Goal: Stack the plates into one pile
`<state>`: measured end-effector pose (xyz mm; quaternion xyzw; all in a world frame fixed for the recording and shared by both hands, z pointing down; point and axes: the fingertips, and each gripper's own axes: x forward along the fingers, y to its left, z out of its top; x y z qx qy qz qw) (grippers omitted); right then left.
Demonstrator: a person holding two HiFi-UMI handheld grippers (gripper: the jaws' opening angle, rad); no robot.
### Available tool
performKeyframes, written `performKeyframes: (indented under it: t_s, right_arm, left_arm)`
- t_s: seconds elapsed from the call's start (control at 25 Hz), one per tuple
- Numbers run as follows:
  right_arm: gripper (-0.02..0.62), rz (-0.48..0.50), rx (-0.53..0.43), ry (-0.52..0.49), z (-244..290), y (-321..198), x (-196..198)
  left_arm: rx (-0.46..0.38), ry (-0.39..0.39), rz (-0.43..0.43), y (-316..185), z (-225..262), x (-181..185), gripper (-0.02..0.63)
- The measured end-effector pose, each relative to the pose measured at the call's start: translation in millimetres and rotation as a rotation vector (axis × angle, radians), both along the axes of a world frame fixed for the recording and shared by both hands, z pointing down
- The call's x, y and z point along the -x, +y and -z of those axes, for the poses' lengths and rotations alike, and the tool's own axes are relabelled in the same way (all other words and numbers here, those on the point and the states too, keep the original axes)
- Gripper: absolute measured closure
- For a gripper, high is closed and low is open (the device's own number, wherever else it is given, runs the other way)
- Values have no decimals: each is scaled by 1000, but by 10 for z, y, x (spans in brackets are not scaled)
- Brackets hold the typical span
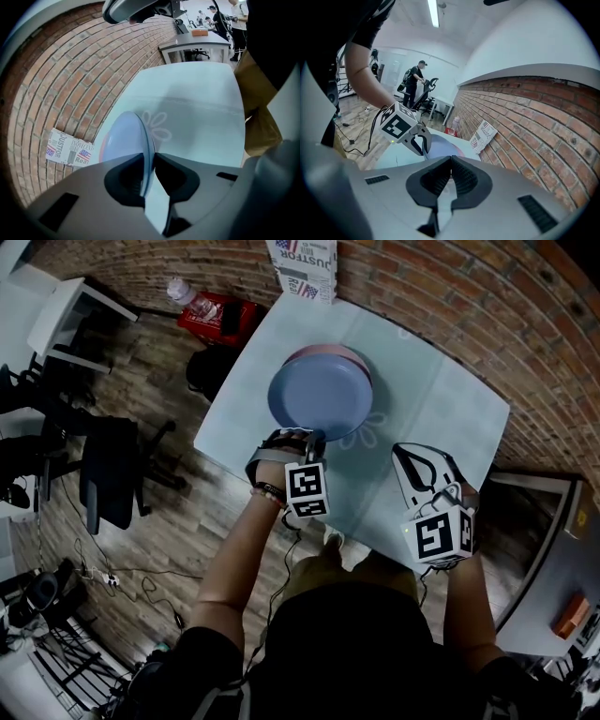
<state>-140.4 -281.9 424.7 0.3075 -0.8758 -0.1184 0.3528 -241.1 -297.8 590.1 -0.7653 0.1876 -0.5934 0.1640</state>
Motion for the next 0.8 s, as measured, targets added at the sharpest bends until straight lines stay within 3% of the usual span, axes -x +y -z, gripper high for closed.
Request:
performKeyframes:
  t_s: [0.64, 0.8]
  right_arm:
    - [561, 8, 36, 18, -143, -144, 173]
    - [560, 4, 45, 9, -155, -145, 184]
  left_arm:
    - [-17, 46, -3, -235, -236, -67, 529]
    - [5, 91, 15, -166, -241, -83, 482]
